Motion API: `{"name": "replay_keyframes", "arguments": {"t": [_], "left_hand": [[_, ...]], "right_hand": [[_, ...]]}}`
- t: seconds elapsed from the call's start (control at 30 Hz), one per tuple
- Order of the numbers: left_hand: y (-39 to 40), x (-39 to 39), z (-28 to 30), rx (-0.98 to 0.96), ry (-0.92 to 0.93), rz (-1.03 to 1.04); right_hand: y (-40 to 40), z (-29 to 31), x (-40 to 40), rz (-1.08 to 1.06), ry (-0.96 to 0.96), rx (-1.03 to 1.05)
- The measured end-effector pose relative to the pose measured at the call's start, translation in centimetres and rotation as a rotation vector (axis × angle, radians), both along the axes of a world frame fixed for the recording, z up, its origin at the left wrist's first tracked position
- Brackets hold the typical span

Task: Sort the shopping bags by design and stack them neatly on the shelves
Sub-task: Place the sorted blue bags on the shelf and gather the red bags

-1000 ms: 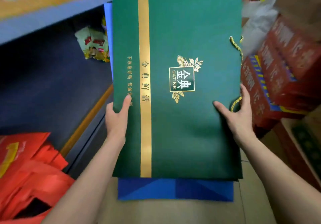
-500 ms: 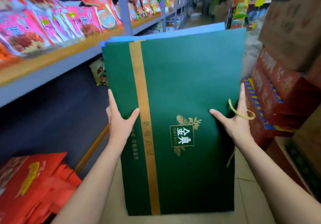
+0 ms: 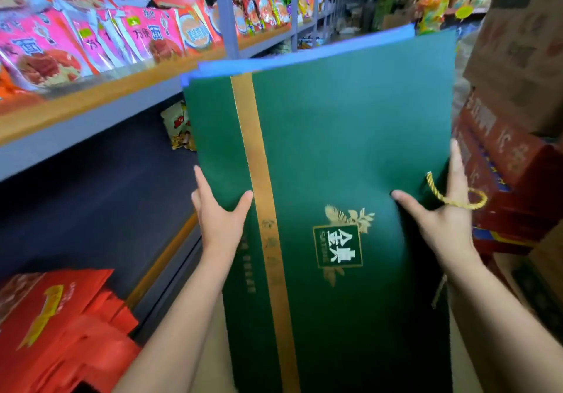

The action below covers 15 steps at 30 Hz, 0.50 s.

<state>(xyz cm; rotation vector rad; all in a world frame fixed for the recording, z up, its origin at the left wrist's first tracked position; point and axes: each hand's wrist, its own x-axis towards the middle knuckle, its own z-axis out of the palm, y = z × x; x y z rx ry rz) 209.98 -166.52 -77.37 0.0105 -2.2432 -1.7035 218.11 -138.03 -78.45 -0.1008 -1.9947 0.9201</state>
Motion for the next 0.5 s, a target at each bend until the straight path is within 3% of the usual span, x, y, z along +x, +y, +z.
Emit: {"name": "replay_keyframes", "arguments": {"t": [0.17,0.37,0.5], "left_hand": [[0.5,-2.4,4.1,0.044,0.16,-0.036],[0.1,-4.0,3.9,-0.102,0.228,-0.154],[0.7,-4.9,2.6,-0.125,0.148,-0.206]], "right_hand": [[1.1,4.6,-2.0,0.096,0.138,-0.002],[1.2,2.9,-2.1,0.193,0.128,-0.306],[2.1,1.6,-3.0,0.17,0.06,-0.363]]}}
